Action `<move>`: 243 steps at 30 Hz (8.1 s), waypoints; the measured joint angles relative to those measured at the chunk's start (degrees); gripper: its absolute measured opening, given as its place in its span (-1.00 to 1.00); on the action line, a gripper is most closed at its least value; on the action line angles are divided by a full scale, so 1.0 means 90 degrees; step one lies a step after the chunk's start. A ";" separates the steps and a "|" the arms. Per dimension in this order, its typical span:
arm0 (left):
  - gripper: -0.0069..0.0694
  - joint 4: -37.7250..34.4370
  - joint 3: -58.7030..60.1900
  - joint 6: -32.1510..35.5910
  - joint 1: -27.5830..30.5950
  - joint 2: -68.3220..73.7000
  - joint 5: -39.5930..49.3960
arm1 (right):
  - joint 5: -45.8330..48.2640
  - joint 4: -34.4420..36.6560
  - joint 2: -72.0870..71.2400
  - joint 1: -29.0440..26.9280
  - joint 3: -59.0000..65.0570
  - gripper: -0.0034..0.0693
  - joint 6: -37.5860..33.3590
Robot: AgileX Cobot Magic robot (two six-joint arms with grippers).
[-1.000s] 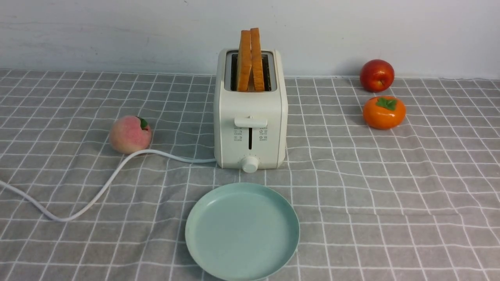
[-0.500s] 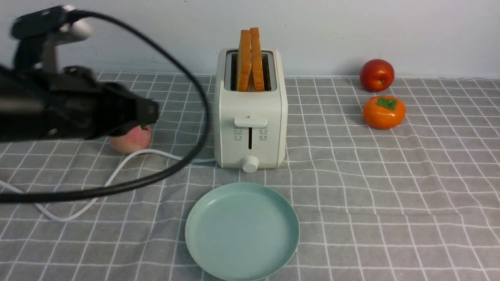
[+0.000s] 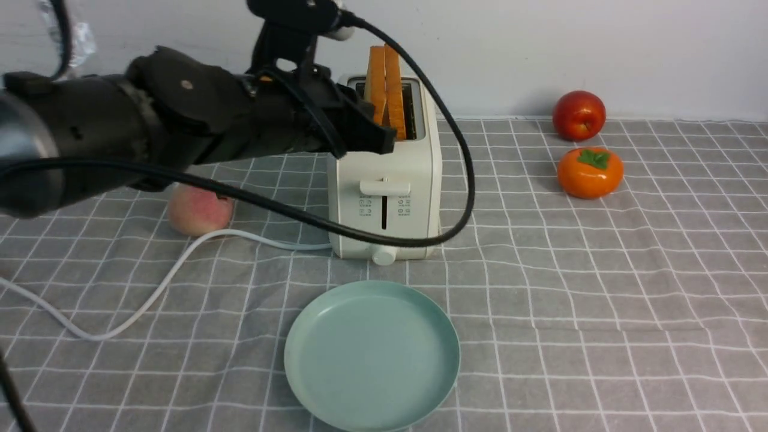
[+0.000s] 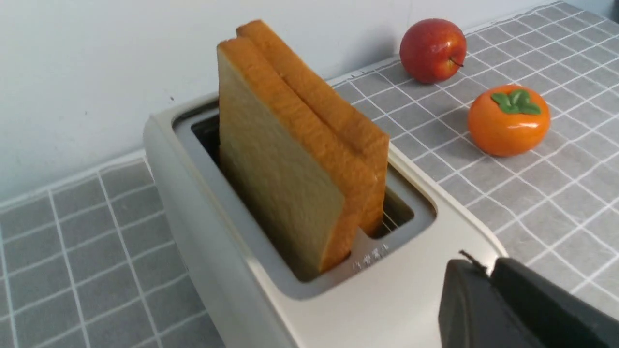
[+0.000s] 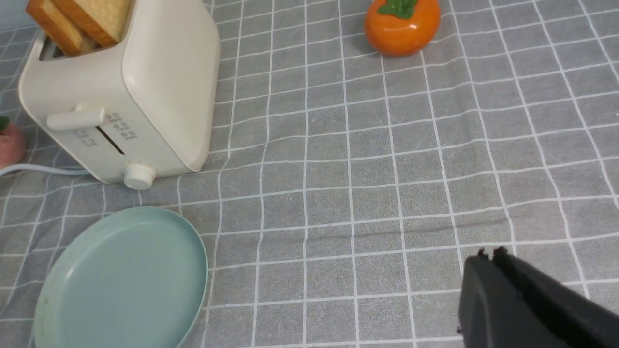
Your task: Take toasted bread from bread machine on grey coffee table place on plate.
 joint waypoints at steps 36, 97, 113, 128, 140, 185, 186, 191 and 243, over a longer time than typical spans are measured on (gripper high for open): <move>-0.72 -0.0729 -0.0910 0.0257 -0.0057 0.0200 -0.1244 | -0.0057 -0.0122 0.0000 0.0000 0.0000 -0.85 0.0000; -0.72 -0.3304 0.2658 0.0344 0.1816 0.0231 0.4935 | 0.0410 0.0665 0.0000 0.0000 0.0000 -0.76 -0.0186; 0.52 -0.2395 0.2648 0.0222 0.1819 0.0275 0.3833 | 0.0391 0.0665 0.0000 0.0000 -0.0108 -0.76 -0.0214; -0.57 0.2472 0.2648 -0.4132 0.2032 -0.1939 0.3802 | 0.1812 0.1391 0.1909 0.0157 -0.2544 -0.76 -0.0978; -0.86 0.3006 0.3739 -0.4805 0.2032 -0.5131 0.4192 | 0.0436 0.0480 0.5431 0.2084 -0.4828 -0.41 -0.0627; -0.86 0.3385 0.4940 -0.4848 0.2032 -0.7822 0.5066 | 0.3035 0.0324 0.5254 0.2338 -0.8039 -0.60 -0.0673; -0.86 0.3385 0.4940 -0.4848 0.2032 -0.7829 0.5066 | 0.3035 0.0529 0.5186 0.2338 -0.7822 -0.60 -0.0733; -0.86 0.3385 0.5056 -0.4848 0.2032 -0.7848 0.5066 | 0.3028 0.1567 0.5036 0.2338 -0.6510 -0.60 -0.1117; -0.86 0.3306 0.5214 -0.4854 0.2032 -0.7848 0.4901 | 0.2823 -0.0134 0.4462 0.1536 -0.5384 -0.86 -0.0627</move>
